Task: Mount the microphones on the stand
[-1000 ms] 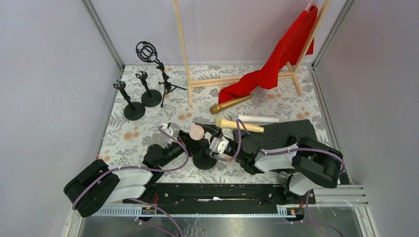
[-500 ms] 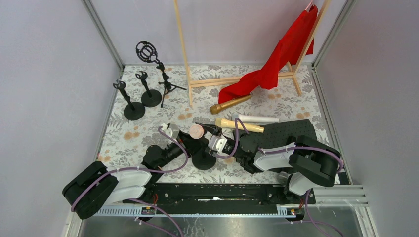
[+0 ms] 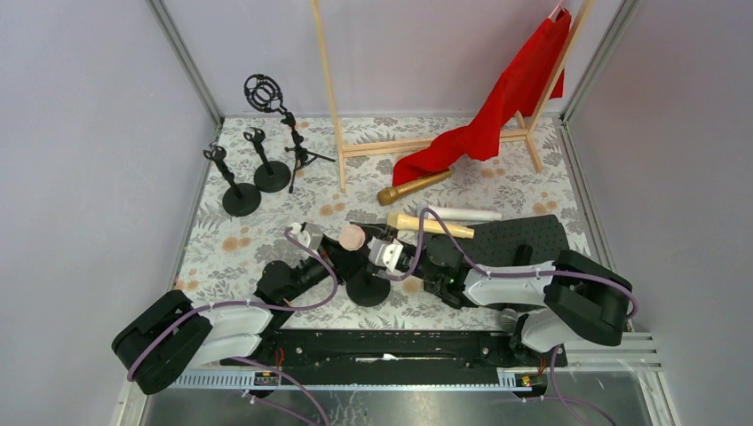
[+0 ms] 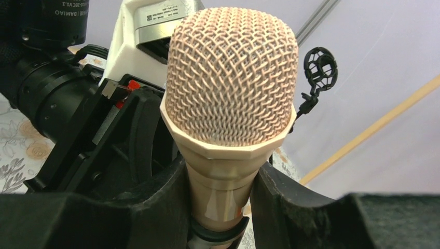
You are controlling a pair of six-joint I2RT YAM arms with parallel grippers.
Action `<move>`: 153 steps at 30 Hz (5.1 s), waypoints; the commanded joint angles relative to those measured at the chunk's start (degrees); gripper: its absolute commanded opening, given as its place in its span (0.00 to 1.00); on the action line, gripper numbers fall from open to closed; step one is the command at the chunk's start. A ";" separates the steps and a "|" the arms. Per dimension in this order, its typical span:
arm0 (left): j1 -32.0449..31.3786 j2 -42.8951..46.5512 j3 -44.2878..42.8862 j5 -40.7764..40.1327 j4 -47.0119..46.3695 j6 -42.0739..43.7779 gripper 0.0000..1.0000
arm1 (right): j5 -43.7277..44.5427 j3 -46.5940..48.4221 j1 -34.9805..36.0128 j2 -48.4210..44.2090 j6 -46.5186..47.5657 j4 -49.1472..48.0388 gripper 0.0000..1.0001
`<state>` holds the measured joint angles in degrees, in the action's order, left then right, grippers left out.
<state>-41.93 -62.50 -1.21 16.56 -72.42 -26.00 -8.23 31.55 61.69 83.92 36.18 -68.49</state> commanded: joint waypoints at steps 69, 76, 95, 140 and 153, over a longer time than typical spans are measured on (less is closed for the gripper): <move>-1.00 4.35 -0.02 6.08 -6.85 -3.12 0.00 | -1.40 2.93 -2.01 -13.87 4.95 38.81 0.00; -1.00 4.07 -0.36 6.35 -6.76 -2.98 0.00 | 2.42 0.54 -2.01 -13.48 5.54 38.87 0.00; -1.03 5.17 -0.21 6.51 -5.93 -3.00 0.00 | 3.34 -1.08 -5.22 -9.81 4.41 41.32 0.00; -1.00 12.38 -2.41 -9.13 3.62 4.38 0.00 | -13.76 4.43 -5.35 -33.69 -20.01 30.04 0.81; -0.78 25.58 -9.69 -43.77 21.21 24.98 0.00 | 2.82 -2.01 -5.35 -43.61 -21.73 44.38 0.81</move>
<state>-43.03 -40.53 -5.17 -13.85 -49.17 -9.69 -11.77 29.41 56.55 42.39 15.97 -27.59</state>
